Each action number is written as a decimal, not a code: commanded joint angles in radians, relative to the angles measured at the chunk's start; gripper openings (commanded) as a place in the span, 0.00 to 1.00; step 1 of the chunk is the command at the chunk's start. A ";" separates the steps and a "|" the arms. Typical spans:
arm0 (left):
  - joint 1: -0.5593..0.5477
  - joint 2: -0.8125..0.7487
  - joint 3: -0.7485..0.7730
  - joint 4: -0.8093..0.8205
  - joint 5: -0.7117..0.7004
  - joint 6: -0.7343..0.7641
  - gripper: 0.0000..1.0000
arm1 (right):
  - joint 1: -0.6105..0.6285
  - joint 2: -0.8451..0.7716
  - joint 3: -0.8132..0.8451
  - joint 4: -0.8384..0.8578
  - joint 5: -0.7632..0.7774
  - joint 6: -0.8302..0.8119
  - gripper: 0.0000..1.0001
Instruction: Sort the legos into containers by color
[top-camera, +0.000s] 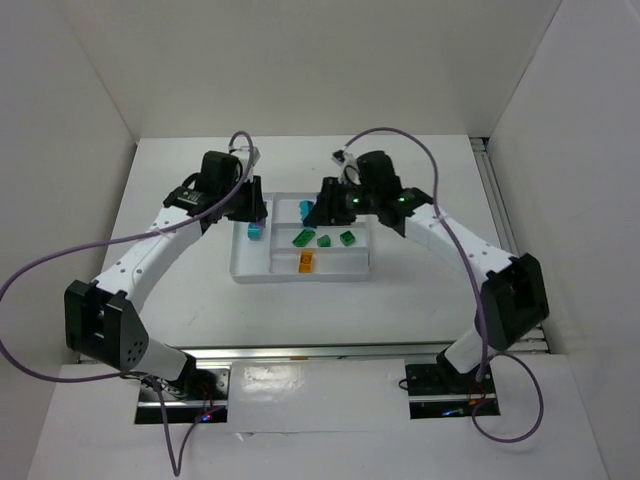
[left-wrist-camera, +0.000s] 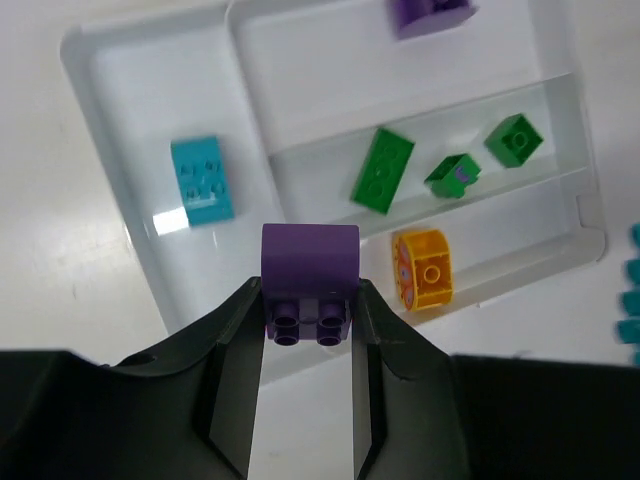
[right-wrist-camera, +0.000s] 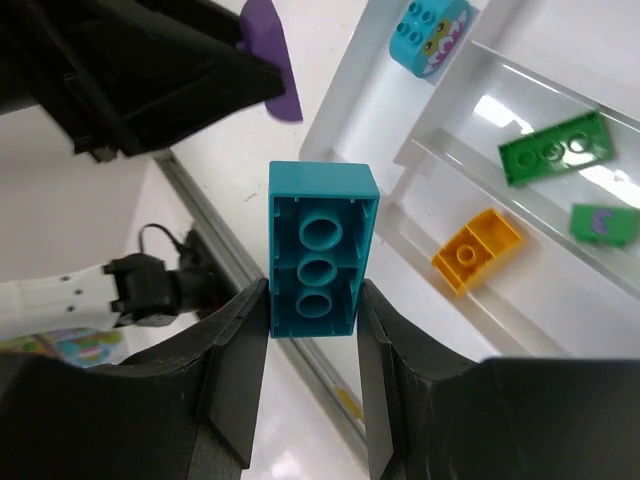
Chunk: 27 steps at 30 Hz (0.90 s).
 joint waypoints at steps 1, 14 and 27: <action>0.041 -0.016 0.047 -0.156 -0.076 -0.146 0.00 | 0.118 0.117 0.120 -0.057 0.194 -0.069 0.07; 0.202 -0.133 0.212 -0.236 -0.141 -0.260 0.00 | 0.293 0.553 0.459 -0.033 0.292 -0.100 0.08; 0.211 -0.101 0.249 -0.247 -0.110 -0.269 0.00 | 0.324 0.633 0.556 -0.066 0.325 -0.101 0.78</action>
